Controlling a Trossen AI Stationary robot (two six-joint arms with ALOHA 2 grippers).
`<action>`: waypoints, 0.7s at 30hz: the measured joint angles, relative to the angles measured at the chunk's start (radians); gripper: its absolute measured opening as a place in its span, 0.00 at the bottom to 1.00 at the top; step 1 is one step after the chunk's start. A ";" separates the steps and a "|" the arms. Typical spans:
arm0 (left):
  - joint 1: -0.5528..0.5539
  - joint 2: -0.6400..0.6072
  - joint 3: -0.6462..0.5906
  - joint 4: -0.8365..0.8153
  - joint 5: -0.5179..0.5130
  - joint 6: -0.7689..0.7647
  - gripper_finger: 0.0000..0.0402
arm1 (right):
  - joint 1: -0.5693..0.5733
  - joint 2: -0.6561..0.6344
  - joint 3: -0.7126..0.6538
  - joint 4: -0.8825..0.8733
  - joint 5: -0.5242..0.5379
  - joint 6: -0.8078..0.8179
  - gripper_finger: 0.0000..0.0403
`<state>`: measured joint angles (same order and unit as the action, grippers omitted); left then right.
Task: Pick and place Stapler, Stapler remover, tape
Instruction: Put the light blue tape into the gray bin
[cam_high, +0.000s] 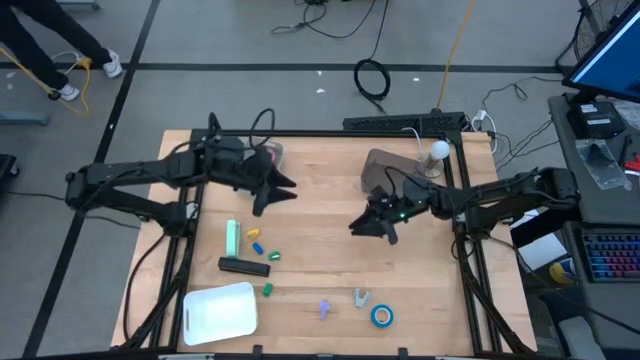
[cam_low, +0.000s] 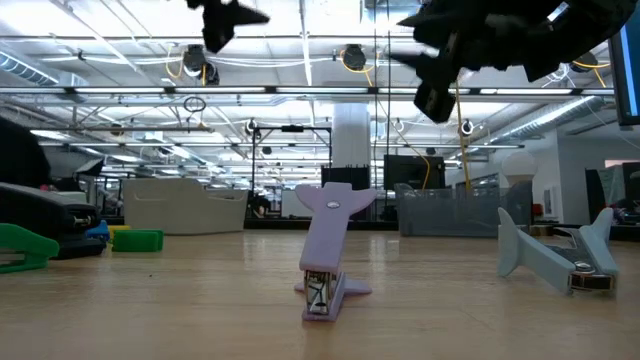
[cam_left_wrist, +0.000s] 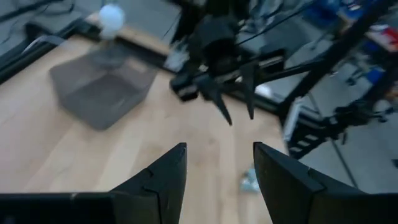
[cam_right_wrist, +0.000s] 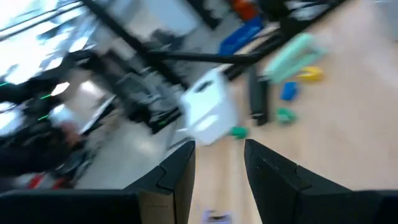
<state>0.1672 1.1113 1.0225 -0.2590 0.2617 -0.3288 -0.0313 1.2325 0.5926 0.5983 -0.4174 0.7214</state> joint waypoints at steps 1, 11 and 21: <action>-0.013 -0.002 0.000 0.017 -0.005 -0.001 0.47 | 0.012 0.000 0.000 0.021 -0.008 0.006 0.32; -0.067 -0.017 -0.038 0.005 -0.132 -0.013 0.47 | 0.173 -0.011 0.000 0.139 -0.006 0.079 0.32; -0.074 -0.260 -0.370 0.262 -0.132 -0.131 0.47 | 0.285 -0.059 0.067 0.088 0.078 0.074 0.32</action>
<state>0.0932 0.8512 0.6524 0.0027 0.1301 -0.4594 0.2535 1.1735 0.6594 0.6860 -0.3398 0.7959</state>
